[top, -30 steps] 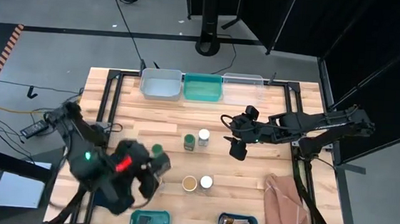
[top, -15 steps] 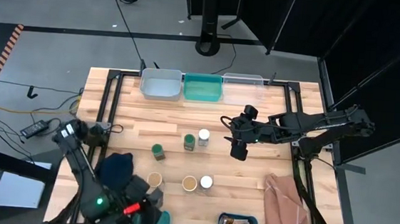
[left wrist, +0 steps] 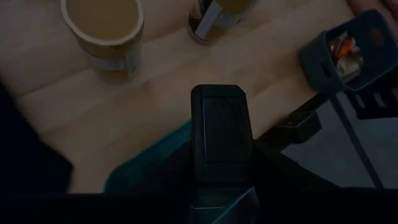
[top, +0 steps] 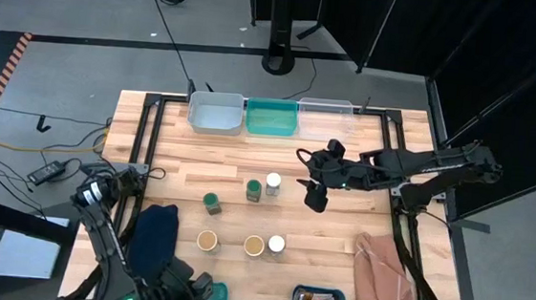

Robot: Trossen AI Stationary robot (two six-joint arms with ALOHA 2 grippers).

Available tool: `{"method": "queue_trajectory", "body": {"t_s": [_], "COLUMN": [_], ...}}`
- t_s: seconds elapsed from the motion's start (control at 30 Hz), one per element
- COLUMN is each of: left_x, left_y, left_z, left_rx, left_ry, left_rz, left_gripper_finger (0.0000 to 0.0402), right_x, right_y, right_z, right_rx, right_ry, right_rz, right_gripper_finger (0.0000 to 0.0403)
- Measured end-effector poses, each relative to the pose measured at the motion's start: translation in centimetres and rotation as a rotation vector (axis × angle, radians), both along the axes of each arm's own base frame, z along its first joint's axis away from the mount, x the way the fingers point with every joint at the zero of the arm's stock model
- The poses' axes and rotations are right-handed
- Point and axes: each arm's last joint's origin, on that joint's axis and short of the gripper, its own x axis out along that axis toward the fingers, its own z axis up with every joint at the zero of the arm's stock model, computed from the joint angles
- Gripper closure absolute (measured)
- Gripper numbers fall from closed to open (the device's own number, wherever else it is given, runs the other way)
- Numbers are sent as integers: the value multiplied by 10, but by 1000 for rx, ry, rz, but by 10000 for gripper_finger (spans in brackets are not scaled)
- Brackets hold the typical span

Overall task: Sort spices by type
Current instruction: Put the black seasoning can into the dark green bin

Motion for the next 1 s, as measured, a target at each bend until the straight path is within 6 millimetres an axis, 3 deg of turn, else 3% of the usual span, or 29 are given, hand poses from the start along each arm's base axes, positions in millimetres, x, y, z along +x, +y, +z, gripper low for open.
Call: {"method": "queue_trajectory", "body": {"t_s": [0.33,0.5,0.7,0.9,1.0], "left_x": [9,28,49,45,39], "left_y": [6,6,-7,-5,2], "left_z": [0,-7,-24,-11,5], "left_rx": [-39,-145,-182,-155,-114], "left_ry": [-77,-128,-82,-23,12], "left_rz": [137,277,301,305,305], "left_gripper_finger": [268,270,270,271,271], "right_x": [1,1,0,0,0], "right_y": [-6,-5,-5,-5,-5], "right_z": [0,0,0,-1,-1], "right_rx": [-22,-58,-71,-84,-81], "right_ry": [11,28,34,44,43], "right_rz": [1,41,56,69,67], "right_gripper_finger": [155,155,155,155,155]}}
